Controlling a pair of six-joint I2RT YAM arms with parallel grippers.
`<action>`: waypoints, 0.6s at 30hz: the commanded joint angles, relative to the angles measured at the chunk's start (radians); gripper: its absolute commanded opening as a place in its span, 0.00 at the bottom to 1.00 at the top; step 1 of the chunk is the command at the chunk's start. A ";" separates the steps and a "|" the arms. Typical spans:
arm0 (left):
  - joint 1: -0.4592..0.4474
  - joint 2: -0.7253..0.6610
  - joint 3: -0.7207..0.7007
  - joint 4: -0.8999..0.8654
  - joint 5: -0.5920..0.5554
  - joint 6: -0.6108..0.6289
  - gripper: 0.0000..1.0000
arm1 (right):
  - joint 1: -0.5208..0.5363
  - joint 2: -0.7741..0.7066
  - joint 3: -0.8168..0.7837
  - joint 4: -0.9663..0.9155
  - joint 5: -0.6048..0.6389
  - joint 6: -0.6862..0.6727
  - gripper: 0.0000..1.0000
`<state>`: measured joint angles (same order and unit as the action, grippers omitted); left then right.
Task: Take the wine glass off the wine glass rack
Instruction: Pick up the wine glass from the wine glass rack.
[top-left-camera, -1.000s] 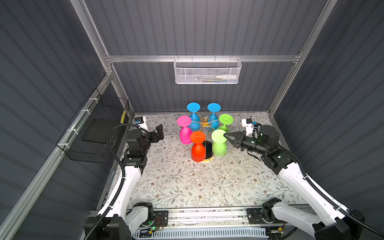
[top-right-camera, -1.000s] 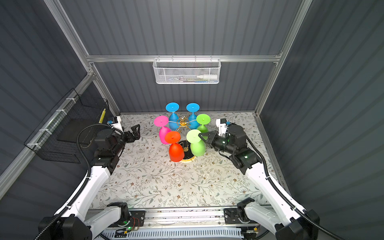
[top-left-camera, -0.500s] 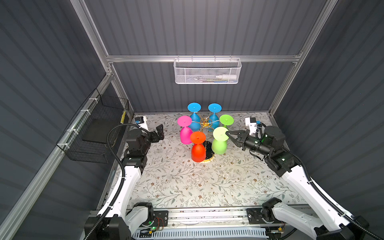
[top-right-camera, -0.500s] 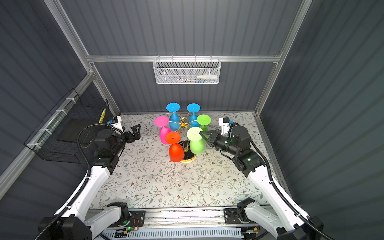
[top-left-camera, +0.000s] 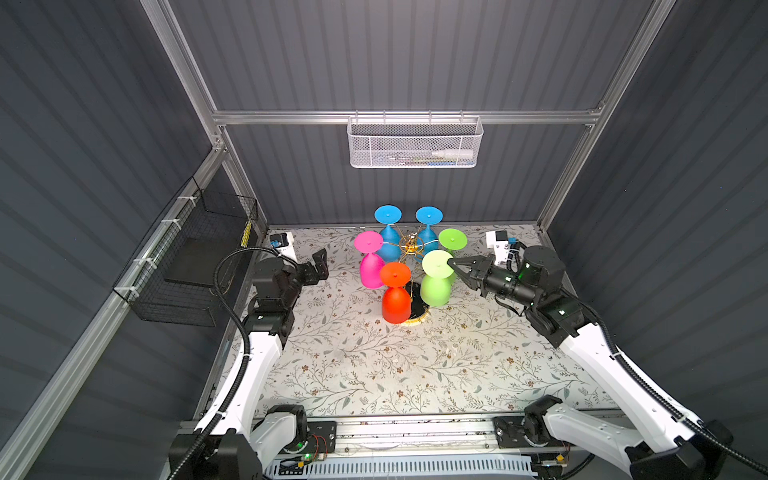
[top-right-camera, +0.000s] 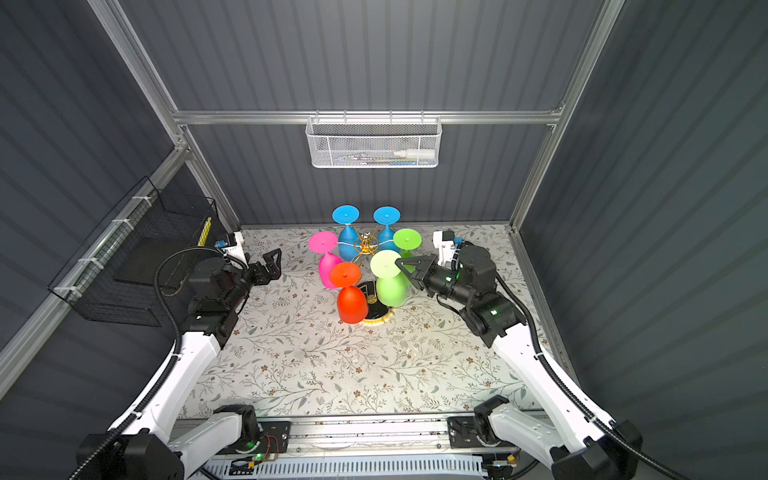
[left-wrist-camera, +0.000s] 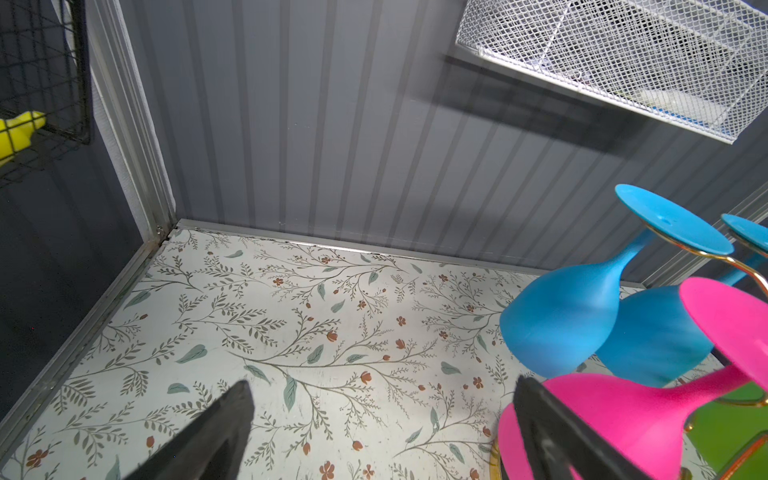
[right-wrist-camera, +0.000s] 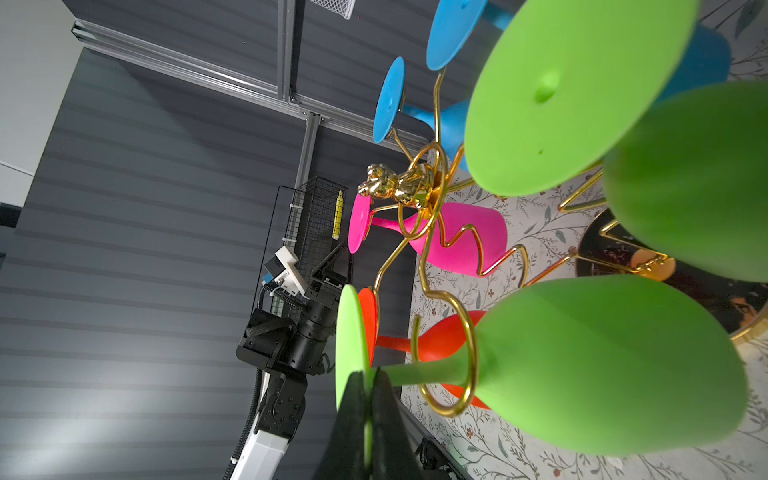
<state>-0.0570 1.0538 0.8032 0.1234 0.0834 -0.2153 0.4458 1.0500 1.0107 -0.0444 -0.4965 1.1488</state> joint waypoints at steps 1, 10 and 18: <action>0.006 -0.009 0.035 -0.019 0.020 -0.007 1.00 | 0.017 0.015 0.042 0.025 0.016 -0.002 0.00; 0.006 -0.012 0.037 -0.021 0.023 -0.006 0.99 | 0.055 0.054 0.079 -0.007 0.072 -0.038 0.00; 0.006 -0.013 0.037 -0.022 0.024 -0.007 0.99 | 0.071 0.064 0.099 -0.016 0.105 -0.067 0.00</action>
<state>-0.0570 1.0538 0.8085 0.1112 0.0845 -0.2153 0.5068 1.1179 1.0641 -0.0647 -0.4103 1.1118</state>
